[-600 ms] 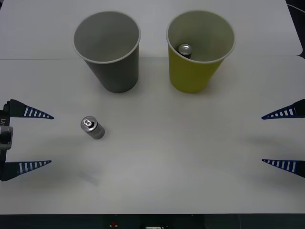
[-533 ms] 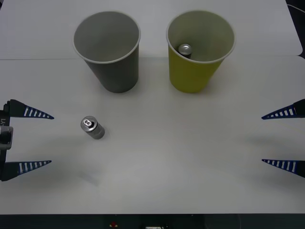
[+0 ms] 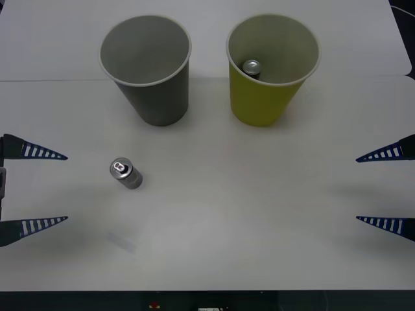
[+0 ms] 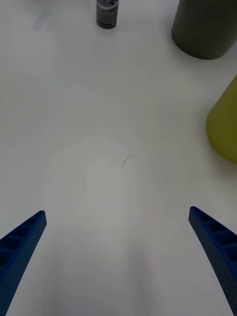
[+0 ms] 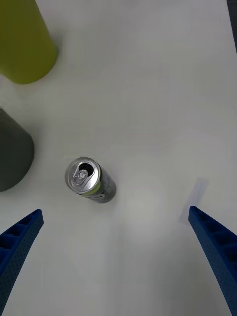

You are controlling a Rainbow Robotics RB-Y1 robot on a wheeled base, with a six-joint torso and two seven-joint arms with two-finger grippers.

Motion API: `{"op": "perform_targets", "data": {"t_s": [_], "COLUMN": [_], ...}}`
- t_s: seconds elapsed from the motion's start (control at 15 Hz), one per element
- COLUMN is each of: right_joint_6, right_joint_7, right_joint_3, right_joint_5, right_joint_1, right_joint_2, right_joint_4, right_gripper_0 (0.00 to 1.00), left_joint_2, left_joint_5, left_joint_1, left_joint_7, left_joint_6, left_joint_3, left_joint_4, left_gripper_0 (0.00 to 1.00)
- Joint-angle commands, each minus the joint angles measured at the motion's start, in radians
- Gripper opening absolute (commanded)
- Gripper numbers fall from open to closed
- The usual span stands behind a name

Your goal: Put the can into the green bin and the plastic bottle into the gray bin

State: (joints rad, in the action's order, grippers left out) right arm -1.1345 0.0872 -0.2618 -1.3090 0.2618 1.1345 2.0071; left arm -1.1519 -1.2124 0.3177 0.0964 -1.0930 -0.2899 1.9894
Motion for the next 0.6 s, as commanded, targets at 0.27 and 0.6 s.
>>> {"op": "perform_targets", "data": {"t_s": [0.27,0.6], "right_joint_6": [0.0,0.0], "right_joint_7": [0.0,0.0], "right_joint_3": [0.0,0.0], "right_joint_5": [0.0,0.0], "right_joint_1": [0.0,0.0], "right_joint_2": [0.0,0.0], "right_joint_4": [0.0,0.0], "right_gripper_0": [1.0,1.0], "left_joint_2": [0.005,0.003], "left_joint_5": [0.132,0.258], "left_joint_1": [0.011,-0.081], "left_joint_7": [0.045,0.181], "left_joint_6": [-0.028,-0.048], "left_joint_3": [0.009,0.133], "left_joint_4": [-0.139,-0.322], "left_gripper_0": [1.0,1.0]}}
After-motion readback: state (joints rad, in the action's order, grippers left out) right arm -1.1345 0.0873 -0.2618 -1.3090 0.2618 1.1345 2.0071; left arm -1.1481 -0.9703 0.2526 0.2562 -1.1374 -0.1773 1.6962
